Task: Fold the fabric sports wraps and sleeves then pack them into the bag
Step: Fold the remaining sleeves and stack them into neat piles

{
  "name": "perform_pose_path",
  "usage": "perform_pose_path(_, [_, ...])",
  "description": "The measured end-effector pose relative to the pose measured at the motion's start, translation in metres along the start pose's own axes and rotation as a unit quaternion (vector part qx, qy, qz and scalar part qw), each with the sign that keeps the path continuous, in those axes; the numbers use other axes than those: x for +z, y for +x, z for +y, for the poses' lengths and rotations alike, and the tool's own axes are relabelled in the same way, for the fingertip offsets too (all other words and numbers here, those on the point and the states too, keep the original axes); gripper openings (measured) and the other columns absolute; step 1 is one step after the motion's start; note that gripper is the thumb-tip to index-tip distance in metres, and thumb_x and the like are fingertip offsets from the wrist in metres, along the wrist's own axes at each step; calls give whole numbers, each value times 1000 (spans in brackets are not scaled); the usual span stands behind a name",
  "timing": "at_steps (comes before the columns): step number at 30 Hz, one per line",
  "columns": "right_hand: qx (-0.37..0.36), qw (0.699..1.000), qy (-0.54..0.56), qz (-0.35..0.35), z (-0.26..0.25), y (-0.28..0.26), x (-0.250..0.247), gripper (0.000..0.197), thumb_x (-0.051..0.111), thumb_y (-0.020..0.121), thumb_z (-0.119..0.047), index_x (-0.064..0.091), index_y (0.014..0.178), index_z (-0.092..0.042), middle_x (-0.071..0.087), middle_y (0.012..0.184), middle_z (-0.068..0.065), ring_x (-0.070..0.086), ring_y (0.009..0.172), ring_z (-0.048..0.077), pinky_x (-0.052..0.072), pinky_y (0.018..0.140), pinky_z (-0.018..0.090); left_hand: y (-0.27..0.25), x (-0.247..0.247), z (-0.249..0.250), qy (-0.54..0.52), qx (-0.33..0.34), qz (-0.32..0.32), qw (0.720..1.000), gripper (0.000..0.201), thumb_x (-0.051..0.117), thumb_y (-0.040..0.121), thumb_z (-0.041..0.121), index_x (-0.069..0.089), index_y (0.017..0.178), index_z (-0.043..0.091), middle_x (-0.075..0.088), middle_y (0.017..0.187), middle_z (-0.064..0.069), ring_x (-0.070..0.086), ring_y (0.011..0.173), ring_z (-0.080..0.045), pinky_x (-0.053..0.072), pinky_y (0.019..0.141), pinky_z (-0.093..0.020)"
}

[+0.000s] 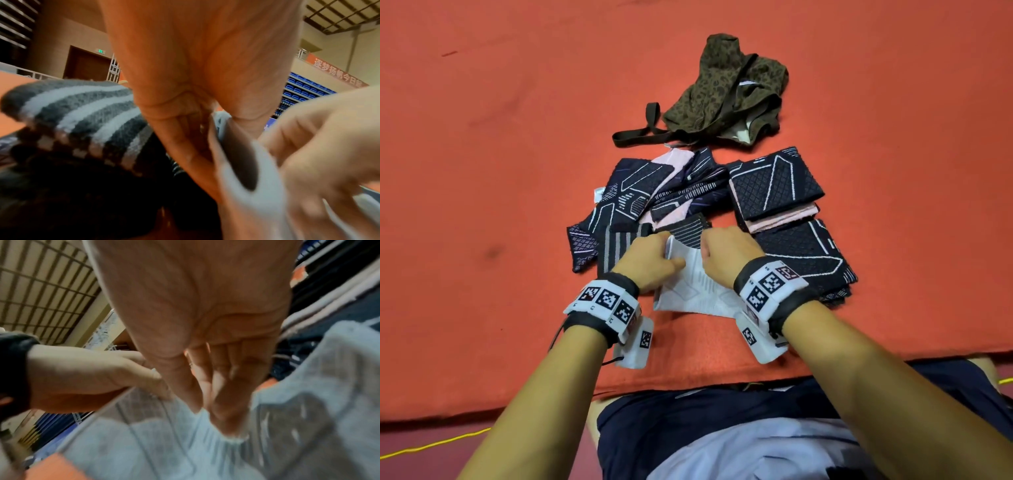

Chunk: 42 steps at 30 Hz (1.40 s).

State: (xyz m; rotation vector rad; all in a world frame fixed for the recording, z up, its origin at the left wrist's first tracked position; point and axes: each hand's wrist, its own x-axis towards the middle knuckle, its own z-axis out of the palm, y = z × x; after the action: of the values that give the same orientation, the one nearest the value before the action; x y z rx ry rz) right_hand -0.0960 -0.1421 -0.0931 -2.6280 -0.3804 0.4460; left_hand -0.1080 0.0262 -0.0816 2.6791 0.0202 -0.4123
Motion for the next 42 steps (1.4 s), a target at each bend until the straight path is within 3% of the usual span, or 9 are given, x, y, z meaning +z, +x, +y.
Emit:
perform_pose_path(5, [6, 992, -12, -128, 1, -10, 39, 29, 57, 90, -13, 56, 117, -5, 60, 120, 14, 61, 109, 34, 52, 84, 37, 7, -4, 5, 5, 29, -9, 1000, 17, 65, 85, 23, 60, 91, 9, 65, 83, -6, 59, 77, -22, 42, 61, -31])
perform_pose_path(12, [-11, 994, -6, -110, 13, -15, 50, 34, 55, 90, -16, 62, 124, -14, 46, 129, 10, 39, 125, 30, 47, 98, 46, 7, 5, 8, -42, 29, -30, 998, 21, 57, 92, 27, 60, 84, 8, 67, 78, -6, 65, 74, -26, 54, 70, -40])
perform_pose_path(16, [-44, 988, 43, -139, 13, -16, 46, 6, 67, 83, -23, 66, 80, -17, 58, 106, 6, 54, 112, 27, 49, 85, 35, 4, 3, 16, -75, 55, -54, 994, 24, 57, 96, 28, 65, 78, 14, 71, 76, -9, 67, 71, -24, 58, 71, -43])
perform_pose_path(18, [-61, 983, 71, -159, 11, -17, 43, 17, 73, 81, -28, 63, 70, -20, 59, 91, 0, 62, 97, 24, 46, 75, 28, 2, 3, 20, -68, 59, -52, 995, 27, 60, 94, 28, 64, 73, 12, 69, 72, -12, 61, 63, -20, 56, 69, -42])
perform_pose_path(23, [-85, 968, 93, -215, 6, -24, 41, 27, 72, 83, -43, 76, 90, -17, 71, 95, 0, 62, 90, 16, 52, 80, 32, 0, 5, 22, -52, 29, -58, 997, 25, 64, 88, 26, 66, 68, 12, 69, 68, -11, 62, 63, -22, 57, 69, -40])
perform_pose_path(28, [-39, 977, 120, -174, 12, -27, 30, 15, 62, 90, -20, 67, 80, -11, 64, 79, -3, 59, 84, 19, 45, 70, 27, -4, 11, 21, -129, -9, -39, 991, 23, 61, 88, 26, 66, 77, 7, 70, 72, -17, 65, 59, -22, 60, 64, -45])
perform_pose_path(34, [67, 986, 137, -65, 23, -31, 3, 27, 53, 90, -14, 58, 117, -12, 64, 114, 14, 62, 102, 32, 51, 83, 33, 0, 35, 29, -210, -45, -98, 972, 20, 61, 91, 23, 56, 77, 9, 73, 70, -16, 74, 66, -32, 60, 74, -55])
perform_pose_path(40, [78, 988, 86, -104, 21, -38, -5, 47, 70, 88, -27, 51, 124, -4, 61, 123, 16, 59, 113, 32, 40, 75, 28, 6, 51, 44, -171, -5, -69, 983, 27, 57, 98, 21, 63, 74, 10, 69, 66, -7, 62, 50, -6, 48, 54, -18])
perform_pose_path(42, [84, 990, 57, -95, 20, -40, 1, 42, 65, 91, -21, 50, 125, -2, 60, 125, 19, 59, 114, 35, 44, 79, 32, 5, 53, 44, -202, -8, -91, 975, 29, 54, 100, 19, 62, 74, 9, 71, 67, -11, 66, 53, -11, 53, 55, -22])
